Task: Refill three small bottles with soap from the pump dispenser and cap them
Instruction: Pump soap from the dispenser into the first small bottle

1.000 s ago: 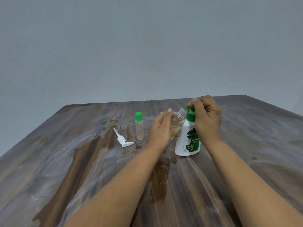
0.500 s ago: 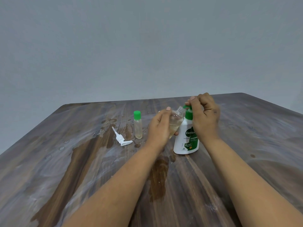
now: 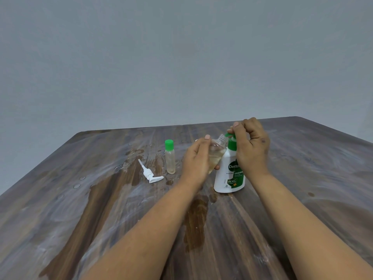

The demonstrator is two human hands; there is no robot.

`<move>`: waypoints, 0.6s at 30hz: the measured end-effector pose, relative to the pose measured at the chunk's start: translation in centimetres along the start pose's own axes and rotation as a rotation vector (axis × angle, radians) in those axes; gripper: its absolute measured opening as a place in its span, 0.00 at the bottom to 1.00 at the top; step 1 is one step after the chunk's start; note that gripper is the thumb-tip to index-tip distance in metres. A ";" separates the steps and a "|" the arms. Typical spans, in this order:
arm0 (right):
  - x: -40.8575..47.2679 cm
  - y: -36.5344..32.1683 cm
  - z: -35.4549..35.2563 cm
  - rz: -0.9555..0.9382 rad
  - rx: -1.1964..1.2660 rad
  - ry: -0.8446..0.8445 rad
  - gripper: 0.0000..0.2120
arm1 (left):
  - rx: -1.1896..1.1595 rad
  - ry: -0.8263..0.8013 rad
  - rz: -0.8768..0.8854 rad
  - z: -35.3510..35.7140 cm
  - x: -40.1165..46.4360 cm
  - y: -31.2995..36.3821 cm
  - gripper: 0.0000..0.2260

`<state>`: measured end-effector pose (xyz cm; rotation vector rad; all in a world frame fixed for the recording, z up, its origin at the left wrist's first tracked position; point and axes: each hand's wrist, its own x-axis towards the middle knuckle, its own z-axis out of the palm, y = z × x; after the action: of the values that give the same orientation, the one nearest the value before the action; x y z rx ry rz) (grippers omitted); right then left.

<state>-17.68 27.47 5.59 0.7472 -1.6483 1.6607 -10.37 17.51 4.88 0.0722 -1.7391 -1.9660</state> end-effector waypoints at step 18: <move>0.0 -0.9 -0.3 0.025 0.035 -0.006 0.16 | 0.007 0.000 -0.001 0.1 -0.2 0.2 0.15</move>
<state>-16.93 27.78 6.16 0.7525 -1.6423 1.7105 -10.20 17.63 5.02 0.0754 -1.7464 -1.9613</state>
